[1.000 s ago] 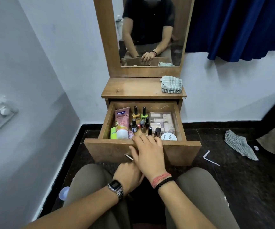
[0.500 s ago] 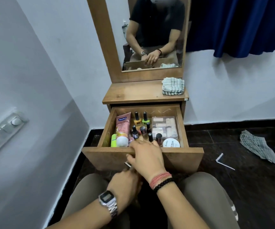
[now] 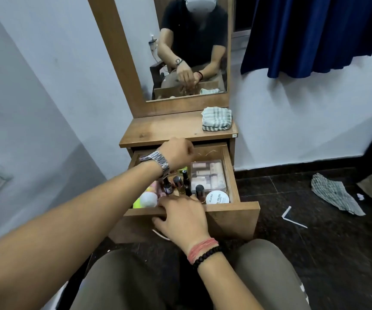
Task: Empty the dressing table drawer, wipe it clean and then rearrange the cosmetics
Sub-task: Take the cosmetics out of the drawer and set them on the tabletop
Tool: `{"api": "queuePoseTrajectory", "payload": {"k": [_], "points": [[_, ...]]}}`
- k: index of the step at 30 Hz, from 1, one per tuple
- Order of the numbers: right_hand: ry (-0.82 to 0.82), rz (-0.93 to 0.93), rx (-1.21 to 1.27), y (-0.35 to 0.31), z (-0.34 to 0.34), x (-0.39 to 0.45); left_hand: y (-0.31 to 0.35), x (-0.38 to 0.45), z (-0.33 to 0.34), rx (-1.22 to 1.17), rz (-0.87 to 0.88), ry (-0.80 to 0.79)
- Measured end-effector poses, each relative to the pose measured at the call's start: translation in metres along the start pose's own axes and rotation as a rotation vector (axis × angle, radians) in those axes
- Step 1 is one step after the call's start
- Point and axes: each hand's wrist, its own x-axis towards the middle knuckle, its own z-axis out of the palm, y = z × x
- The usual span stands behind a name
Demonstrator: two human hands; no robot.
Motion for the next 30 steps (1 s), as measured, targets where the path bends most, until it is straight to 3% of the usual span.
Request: {"api": "queuePoseTrajectory", "payload": {"k": [6,13,26,30], "points": [[0.033,-0.019,0.004,0.001,0.001,-0.001,-0.013,0.033,0.028,0.201,-0.038,-0.071],[0.028,-0.025,0.0,0.001,0.001,-0.002,-0.019,0.029,0.048,0.171,-0.06,-0.139],[-0.032,-0.044,-0.056,-0.001,-0.002,-0.003,-0.038,0.028,0.052,0.208,-0.122,-0.02],[-0.075,-0.007,0.041,0.003,-0.013,-0.002,-0.035,0.032,0.052,0.229,-0.114,-0.004]]}}
